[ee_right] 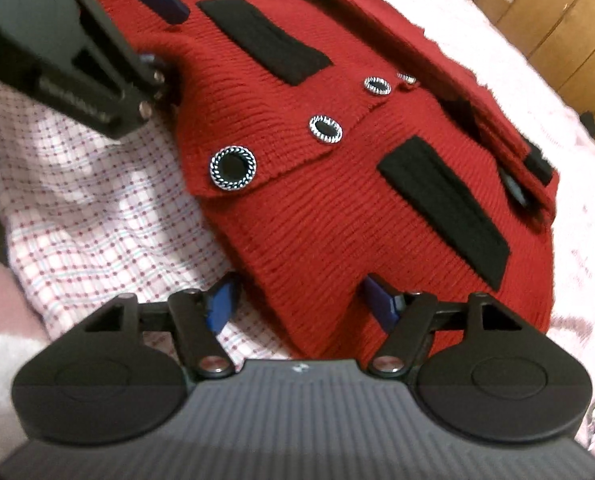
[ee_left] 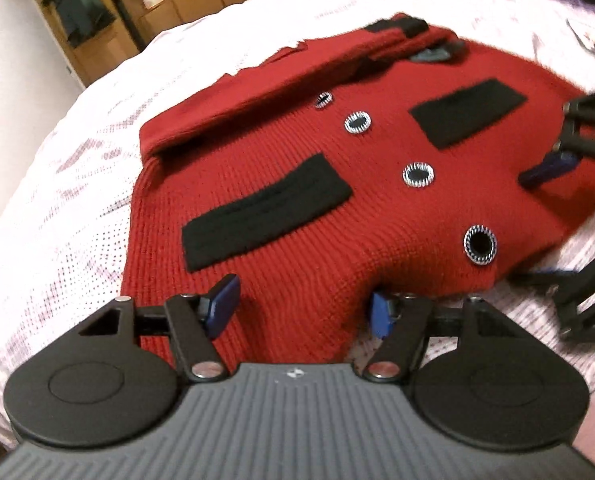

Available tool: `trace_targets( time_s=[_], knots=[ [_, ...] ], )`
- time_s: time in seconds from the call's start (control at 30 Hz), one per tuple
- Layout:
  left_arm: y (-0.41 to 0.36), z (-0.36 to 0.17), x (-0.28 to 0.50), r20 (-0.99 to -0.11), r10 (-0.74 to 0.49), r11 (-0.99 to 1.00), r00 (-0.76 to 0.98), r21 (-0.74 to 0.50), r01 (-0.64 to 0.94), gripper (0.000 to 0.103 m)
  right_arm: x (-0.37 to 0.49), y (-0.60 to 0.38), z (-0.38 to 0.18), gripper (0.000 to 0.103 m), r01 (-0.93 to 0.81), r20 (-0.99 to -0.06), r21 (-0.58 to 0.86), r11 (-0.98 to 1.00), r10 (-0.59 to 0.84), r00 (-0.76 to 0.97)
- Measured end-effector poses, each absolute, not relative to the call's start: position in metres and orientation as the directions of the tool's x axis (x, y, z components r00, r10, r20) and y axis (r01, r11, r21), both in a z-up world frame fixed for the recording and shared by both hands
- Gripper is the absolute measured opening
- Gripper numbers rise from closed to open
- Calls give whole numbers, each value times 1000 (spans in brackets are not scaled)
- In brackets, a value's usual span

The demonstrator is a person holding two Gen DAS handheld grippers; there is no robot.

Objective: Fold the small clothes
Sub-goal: 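Move both grippers down to the cardigan hem, then grasp the hem with the left gripper while the right gripper grasps the hem too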

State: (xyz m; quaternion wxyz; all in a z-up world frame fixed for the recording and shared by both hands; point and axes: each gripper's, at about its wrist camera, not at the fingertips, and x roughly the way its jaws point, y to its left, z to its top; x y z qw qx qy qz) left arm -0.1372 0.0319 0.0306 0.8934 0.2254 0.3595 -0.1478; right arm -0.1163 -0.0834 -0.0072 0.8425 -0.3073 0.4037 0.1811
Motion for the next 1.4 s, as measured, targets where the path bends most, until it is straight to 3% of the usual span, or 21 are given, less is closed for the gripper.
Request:
trace_targets(
  time_s=[0.23, 0.4, 0.8, 0.97, 1.23, 1.4],
  knots=[
    [33, 26, -159, -730, -71, 847, 680, 315, 428, 80, -110, -102, 15, 57, -382, -696, -406, 830, -11, 718],
    [39, 16, -170, -747, -98, 851, 658, 280, 444, 81, -105, -116, 34, 57, -285, -619, -387, 877, -17, 785],
    [42, 4, -161, -652, 25, 840, 758, 425, 338, 81, -114, -139, 51, 57, -150, -536, -383, 911, -87, 840],
    [55, 18, -152, -578, 51, 878, 814, 415, 239, 81, -119, -157, 50, 57, -140, -554, -337, 931, -76, 829],
    [44, 5, -143, -580, 105, 845, 808, 480, 235, 80, -117, -146, 30, 57, -238, -611, -333, 913, -17, 791],
    [50, 8, -137, -593, 83, 869, 801, 437, 233, 78, -109, -146, 15, 57, -273, -680, -334, 902, -30, 732]
  ],
)
